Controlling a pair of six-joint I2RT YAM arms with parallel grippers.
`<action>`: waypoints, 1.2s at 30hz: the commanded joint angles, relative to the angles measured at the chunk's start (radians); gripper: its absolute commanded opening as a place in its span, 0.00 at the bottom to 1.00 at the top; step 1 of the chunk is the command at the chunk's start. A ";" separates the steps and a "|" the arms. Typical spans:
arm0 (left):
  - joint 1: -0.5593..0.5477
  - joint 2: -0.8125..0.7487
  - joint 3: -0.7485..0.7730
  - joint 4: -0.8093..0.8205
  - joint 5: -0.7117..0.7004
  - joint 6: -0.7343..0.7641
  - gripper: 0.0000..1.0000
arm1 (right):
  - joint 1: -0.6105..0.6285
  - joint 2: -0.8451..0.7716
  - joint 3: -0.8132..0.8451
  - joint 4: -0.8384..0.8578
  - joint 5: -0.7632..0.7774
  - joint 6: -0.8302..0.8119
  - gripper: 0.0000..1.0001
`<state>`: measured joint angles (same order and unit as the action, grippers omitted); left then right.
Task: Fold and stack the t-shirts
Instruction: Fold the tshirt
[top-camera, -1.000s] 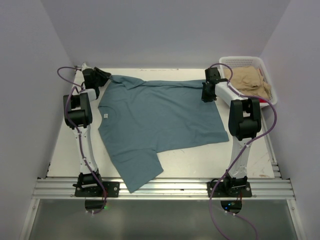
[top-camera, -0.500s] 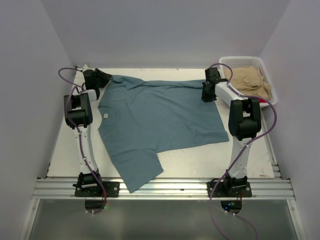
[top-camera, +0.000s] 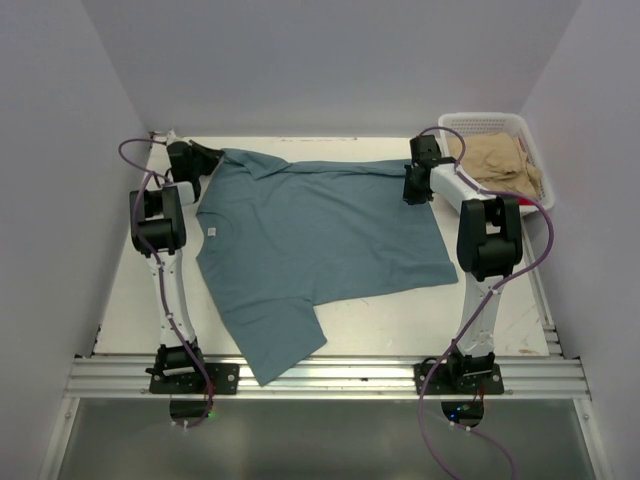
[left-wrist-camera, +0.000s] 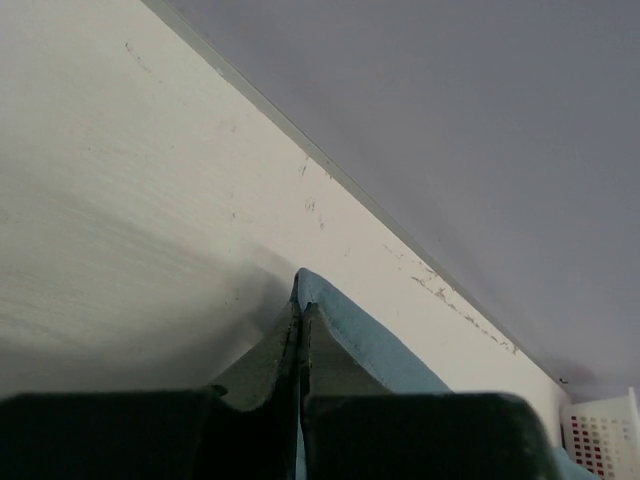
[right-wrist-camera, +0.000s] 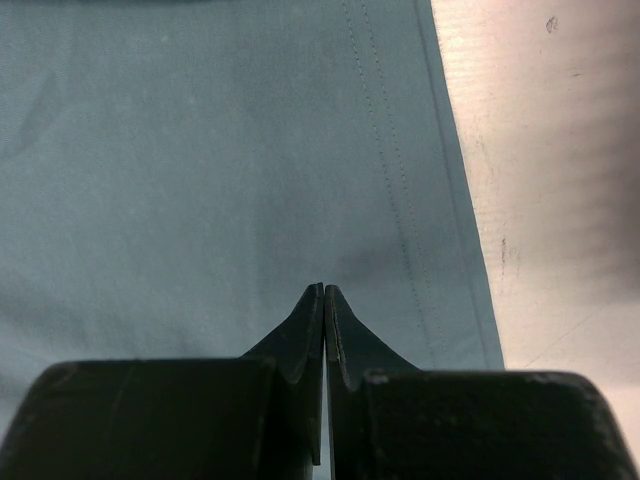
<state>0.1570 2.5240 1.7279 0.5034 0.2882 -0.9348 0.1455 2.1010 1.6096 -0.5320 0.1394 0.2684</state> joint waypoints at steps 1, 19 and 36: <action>0.012 -0.022 -0.028 0.067 0.006 0.004 0.00 | 0.000 -0.002 -0.001 -0.005 0.019 -0.011 0.00; 0.019 -0.264 -0.217 0.106 0.017 0.042 0.00 | -0.020 0.119 0.287 -0.052 0.163 0.080 0.57; 0.019 -0.396 -0.353 0.116 0.034 0.053 0.00 | -0.072 0.364 0.598 -0.106 0.143 0.078 0.35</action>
<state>0.1665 2.2246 1.3857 0.5617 0.3099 -0.9058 0.0864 2.4672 2.1509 -0.6331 0.2657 0.3363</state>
